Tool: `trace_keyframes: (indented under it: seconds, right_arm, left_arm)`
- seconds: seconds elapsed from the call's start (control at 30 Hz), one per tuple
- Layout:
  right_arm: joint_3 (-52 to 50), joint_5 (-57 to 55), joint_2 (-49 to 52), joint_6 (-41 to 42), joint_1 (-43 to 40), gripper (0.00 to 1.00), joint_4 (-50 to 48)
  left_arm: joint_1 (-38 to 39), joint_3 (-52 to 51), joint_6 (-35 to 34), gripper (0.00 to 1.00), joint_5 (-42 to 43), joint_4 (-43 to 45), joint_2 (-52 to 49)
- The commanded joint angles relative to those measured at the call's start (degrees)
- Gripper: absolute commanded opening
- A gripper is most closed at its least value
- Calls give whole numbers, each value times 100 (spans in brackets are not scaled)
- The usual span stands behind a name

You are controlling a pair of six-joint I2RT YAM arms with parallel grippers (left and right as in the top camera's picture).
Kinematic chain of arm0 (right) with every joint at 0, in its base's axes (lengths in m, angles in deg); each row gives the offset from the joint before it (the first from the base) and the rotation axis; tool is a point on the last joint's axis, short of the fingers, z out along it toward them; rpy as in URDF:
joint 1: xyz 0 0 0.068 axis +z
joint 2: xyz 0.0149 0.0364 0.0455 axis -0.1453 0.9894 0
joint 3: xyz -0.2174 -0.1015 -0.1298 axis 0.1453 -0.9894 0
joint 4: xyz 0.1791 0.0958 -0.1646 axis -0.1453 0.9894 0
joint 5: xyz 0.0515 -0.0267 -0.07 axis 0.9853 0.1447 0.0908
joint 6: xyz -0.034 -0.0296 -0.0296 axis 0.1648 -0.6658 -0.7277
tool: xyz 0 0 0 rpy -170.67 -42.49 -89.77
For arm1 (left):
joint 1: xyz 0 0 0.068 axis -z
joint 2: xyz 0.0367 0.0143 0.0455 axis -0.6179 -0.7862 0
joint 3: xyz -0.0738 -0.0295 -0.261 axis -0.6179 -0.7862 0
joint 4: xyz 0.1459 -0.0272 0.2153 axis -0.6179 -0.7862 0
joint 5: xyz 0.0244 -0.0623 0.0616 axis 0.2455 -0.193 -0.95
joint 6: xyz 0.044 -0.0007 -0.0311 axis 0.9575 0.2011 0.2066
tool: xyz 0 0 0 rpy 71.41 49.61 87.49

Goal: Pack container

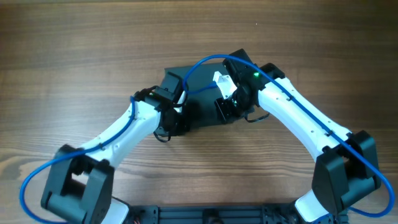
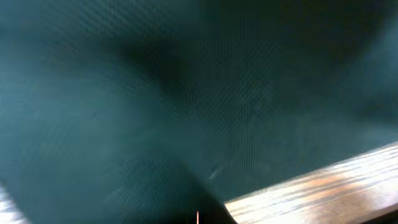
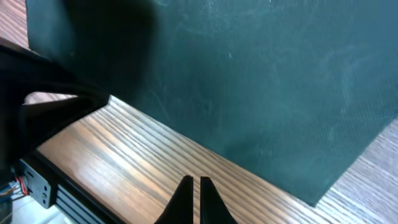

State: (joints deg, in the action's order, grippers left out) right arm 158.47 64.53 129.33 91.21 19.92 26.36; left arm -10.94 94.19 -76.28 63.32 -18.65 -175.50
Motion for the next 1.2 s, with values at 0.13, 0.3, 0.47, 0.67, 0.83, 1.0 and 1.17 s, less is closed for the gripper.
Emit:
trace_keyframes:
  seconds: [0.13, 0.3, 0.47, 0.67, 0.83, 1.0, 1.17]
  right_arm:
    - [-522, 219, 15, -216, 22, 4, -247]
    - [-883, 37, 15, -192, 22, 4, -1110]
    - [-1209, -579, 15, 105, 15, 4, -1965]
    - [-1213, -695, 15, 96, 15, 4, -2483]
    - [-1213, -802, 15, 85, 11, 4, -2667]
    - [-1213, -1032, 15, 94, -153, 4, -2706]
    - [-1211, -1032, 15, 85, -249, 4, -2719]
  left_arm:
    - [-11, -37, -291, 4, -175, 946, -345]
    - [-11, -37, -289, 4, -251, 999, -345]
    - [-35, -39, -380, 4, -479, 1001, -345]
    - [-424, -37, -396, 4, -522, 1305, -345]
    - [-804, -37, -391, 4, -522, 1381, -345]
    - [-918, -37, -393, 4, -516, 1443, -345]
    - [-920, -37, -389, 4, -520, 1495, -345]
